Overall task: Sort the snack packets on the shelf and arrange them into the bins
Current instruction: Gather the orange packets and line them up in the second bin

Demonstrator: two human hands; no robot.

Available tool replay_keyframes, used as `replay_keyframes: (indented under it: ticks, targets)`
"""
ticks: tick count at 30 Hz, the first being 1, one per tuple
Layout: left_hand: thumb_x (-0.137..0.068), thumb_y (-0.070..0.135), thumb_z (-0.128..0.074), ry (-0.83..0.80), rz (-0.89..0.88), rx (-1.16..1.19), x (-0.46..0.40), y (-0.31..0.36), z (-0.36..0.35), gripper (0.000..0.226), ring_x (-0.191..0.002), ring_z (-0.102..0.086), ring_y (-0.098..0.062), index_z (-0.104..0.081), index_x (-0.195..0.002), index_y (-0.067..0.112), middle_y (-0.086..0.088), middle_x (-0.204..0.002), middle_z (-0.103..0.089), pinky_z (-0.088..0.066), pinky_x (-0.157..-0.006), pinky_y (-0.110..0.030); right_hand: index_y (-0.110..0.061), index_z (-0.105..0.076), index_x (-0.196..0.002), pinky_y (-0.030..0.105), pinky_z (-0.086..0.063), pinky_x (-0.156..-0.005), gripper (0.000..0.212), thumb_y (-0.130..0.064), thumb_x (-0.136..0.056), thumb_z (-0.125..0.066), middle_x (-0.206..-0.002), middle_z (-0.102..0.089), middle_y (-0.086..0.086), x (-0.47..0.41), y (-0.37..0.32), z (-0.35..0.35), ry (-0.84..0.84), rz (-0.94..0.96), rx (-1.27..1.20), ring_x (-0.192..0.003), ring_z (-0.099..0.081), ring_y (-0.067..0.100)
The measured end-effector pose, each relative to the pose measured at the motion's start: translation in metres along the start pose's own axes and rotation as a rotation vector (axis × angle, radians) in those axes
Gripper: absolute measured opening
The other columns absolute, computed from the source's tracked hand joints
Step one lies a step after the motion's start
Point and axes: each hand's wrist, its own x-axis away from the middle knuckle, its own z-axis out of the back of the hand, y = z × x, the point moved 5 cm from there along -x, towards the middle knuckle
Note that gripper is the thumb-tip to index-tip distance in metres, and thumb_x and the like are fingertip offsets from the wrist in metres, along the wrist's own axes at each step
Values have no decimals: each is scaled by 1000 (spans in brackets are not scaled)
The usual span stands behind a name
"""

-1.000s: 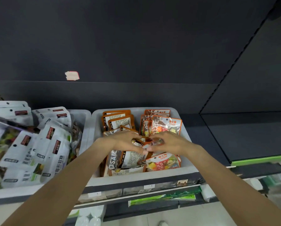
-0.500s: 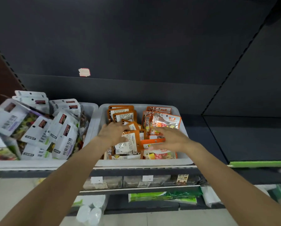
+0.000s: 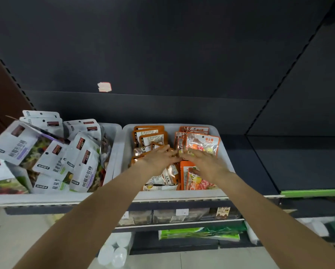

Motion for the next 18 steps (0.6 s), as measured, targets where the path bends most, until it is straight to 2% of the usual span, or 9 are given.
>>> replay_keyframes:
  ticks: [2,4,7,9,13,15,18]
  targets:
    - [-90,4,-53,-66,20,-1,-4,-8,-8,67,-147,-1,-25,-31,-146,32,3,-159,-14,-15,-118,-46,-36,-27,-146,40,-42,-103,53,-23,-99,-46,-155,-24,-6,-6,-11,0,-42,37,-34,-137,-34,23]
    - [-94,26,-47,-67,76,37,-3,-19,-10,54,-146,-7,-24,-32,-145,35,3,-157,-19,-17,-117,-48,-30,-38,-141,39,-45,-97,43,-39,-99,-39,-149,-37,-5,-12,-10,0,-40,-30,-109,-127,-44,20]
    - [-92,59,-40,-31,114,7,8,-31,-12,60,-145,-11,-24,-23,-147,40,5,-157,-18,-17,-114,-52,-29,-38,-139,40,-40,-100,64,-68,-89,-35,-145,-41,-6,-14,-4,-4,-57,-79,-95,-126,-45,20]
    - [-90,62,-43,3,167,9,20,-43,-16,64,-144,-16,-24,-22,-146,40,5,-156,-21,-21,-113,-50,-31,-35,-142,39,-39,-102,64,-68,-89,-33,-147,-37,-8,-12,-1,-11,-51,-63,-42,-129,-42,18]
    - [-89,62,-44,21,328,-21,43,-68,-22,64,-137,-32,-24,-27,-145,36,1,-146,-40,-24,-110,-43,-32,-36,-141,35,-41,-100,47,-50,-97,-36,-147,-36,-12,-6,9,-18,20,-70,-26,-129,-41,14]
    - [-89,61,-43,23,337,-64,45,-67,-21,68,-140,-26,-25,-24,-147,30,-2,-149,-36,-19,-113,-45,-32,-38,-140,34,-38,-103,44,-46,-98,-38,-146,-37,-12,-3,11,-19,55,-65,-66,-131,-39,12]
    - [-90,55,-49,98,189,-132,32,-48,-13,75,-147,-1,-25,-15,-150,25,-2,-159,-10,2,-116,-52,-29,-45,-134,35,-39,-105,39,-42,-98,-42,-139,-44,-9,-3,8,-19,98,-57,-128,-127,-42,12]
